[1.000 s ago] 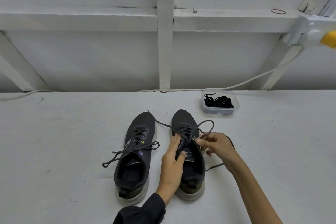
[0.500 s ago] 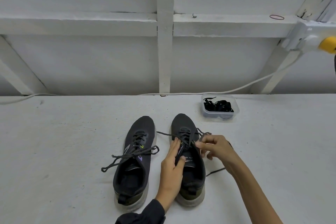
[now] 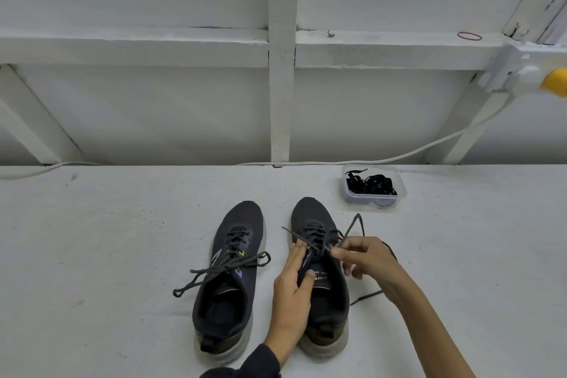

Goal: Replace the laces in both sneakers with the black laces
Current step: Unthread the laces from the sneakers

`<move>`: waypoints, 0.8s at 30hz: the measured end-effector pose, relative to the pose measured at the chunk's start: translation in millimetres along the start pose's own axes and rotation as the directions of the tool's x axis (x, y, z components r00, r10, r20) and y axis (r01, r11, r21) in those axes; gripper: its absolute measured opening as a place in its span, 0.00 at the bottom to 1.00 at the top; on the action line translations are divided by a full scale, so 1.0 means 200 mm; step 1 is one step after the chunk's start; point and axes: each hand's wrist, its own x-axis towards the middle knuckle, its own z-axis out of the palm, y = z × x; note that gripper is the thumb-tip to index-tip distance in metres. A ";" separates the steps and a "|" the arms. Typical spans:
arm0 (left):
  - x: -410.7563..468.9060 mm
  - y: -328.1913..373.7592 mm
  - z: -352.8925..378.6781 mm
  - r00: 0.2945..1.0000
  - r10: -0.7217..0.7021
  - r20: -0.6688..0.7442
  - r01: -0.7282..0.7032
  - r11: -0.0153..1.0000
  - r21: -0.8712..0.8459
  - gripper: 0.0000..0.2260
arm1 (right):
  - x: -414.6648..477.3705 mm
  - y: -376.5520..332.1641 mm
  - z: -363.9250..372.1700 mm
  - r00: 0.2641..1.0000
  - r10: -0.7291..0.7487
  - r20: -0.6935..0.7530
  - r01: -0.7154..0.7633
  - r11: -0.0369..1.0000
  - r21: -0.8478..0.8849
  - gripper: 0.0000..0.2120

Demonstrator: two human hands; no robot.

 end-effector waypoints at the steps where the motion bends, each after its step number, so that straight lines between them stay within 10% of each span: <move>1: 0.00 0.00 0.00 1.000 0.001 0.003 -0.001 1.000 0.002 0.24 | 0.01 0.00 0.00 0.999 -0.021 -0.044 0.022 1.000 0.016 0.08; 8: -0.02 0.01 -0.02 1.000 -0.006 0.024 0.006 1.000 -0.025 0.25 | 0.06 -0.04 -0.16 0.847 0.001 -0.532 0.204 0.923 0.326 0.10; 17: -0.02 0.02 -0.02 1.000 -0.002 0.028 0.002 1.000 0.004 0.23 | -0.03 0.03 -0.02 0.958 0.024 -0.286 0.016 0.991 0.136 0.17; 24: 0.03 0.06 -0.07 0.999 0.019 -0.033 -0.021 0.998 -0.063 0.12 | -0.11 0.12 0.21 0.947 -0.149 -0.283 0.178 0.981 0.082 0.15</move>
